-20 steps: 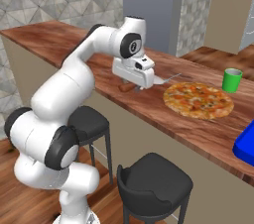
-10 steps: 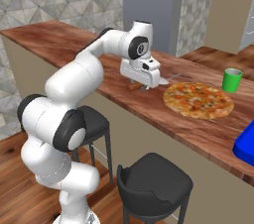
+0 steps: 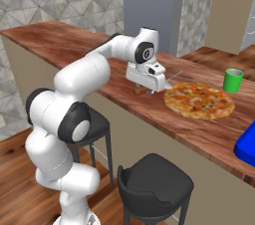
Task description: Take the pizza cutter from the drawer on the left and place it on the dining counter for cutting.
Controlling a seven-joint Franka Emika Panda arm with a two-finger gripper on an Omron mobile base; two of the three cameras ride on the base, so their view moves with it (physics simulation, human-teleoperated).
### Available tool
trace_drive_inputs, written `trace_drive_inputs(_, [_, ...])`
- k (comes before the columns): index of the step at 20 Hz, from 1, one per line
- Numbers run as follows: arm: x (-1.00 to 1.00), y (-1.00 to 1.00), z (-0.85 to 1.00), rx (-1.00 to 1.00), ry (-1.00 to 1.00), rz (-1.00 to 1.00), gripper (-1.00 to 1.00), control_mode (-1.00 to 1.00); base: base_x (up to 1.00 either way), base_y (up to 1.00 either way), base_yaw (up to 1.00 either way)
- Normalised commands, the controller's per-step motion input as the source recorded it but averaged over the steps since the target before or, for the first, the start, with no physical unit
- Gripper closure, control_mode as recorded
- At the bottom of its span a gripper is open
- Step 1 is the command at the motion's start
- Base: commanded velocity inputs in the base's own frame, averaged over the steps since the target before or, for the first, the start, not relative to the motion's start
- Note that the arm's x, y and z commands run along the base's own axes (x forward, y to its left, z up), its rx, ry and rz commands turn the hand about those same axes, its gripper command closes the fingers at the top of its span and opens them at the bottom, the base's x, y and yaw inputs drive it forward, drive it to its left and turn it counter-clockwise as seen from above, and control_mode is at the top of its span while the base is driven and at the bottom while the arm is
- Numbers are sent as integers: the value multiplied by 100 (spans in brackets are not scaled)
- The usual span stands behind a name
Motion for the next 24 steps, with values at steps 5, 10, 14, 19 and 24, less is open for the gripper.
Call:
trace_drive_inputs(5, [17, -14, -18, 0, 2, 0, 100, -100, 0, 0, 0])
trace_drive_inputs(10, [17, -16, -18, 0, 0, 0, 100, -100, 0, 0, 0])
trace_drive_inputs(14, [16, -11, -21, 0, 0, 0, 100, -100, 0, 0, 0])
trace_drive_inputs(19, [8, -7, -35, 0, 0, 0, 100, -100, 0, 0, 0])
trace_drive_inputs(24, [1, -1, -28, 0, 0, 0, 100, -100, 0, 0, 0])
